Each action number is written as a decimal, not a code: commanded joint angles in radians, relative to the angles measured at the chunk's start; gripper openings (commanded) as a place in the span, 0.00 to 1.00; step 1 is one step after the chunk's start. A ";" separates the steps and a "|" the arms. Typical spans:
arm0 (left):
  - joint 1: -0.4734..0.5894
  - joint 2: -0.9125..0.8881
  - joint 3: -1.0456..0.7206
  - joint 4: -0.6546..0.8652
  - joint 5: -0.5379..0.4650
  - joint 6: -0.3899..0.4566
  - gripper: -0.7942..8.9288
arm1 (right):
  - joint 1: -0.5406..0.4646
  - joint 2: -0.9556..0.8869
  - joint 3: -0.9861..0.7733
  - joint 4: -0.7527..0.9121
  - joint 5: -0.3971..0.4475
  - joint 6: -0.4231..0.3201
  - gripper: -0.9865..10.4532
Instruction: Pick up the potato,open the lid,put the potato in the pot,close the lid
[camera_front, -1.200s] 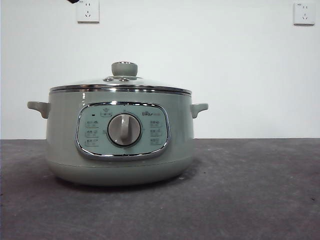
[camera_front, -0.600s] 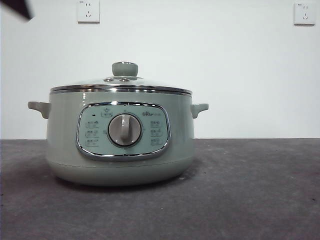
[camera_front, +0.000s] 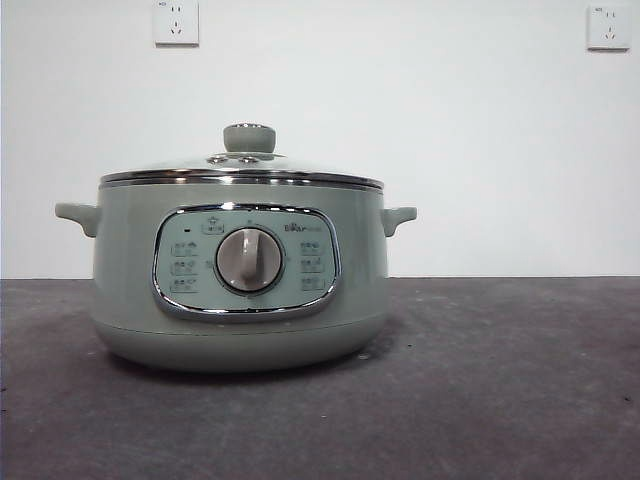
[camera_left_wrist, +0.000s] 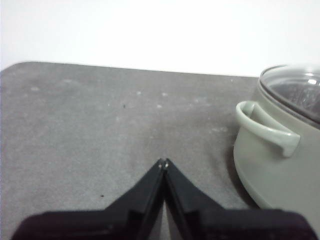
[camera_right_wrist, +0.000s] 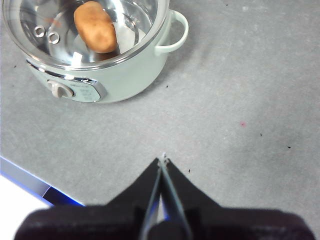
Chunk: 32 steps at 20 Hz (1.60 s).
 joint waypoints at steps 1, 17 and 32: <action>0.012 -0.018 -0.012 -0.015 -0.003 0.067 0.08 | 0.001 0.002 -0.011 0.006 0.001 0.010 0.09; 0.015 0.008 -0.011 -0.093 0.071 0.188 0.08 | 0.001 0.002 -0.011 0.006 0.001 0.010 0.09; 0.015 0.054 -0.011 -0.093 0.071 0.188 0.08 | -0.564 -0.403 -0.663 0.805 -0.200 -0.067 0.09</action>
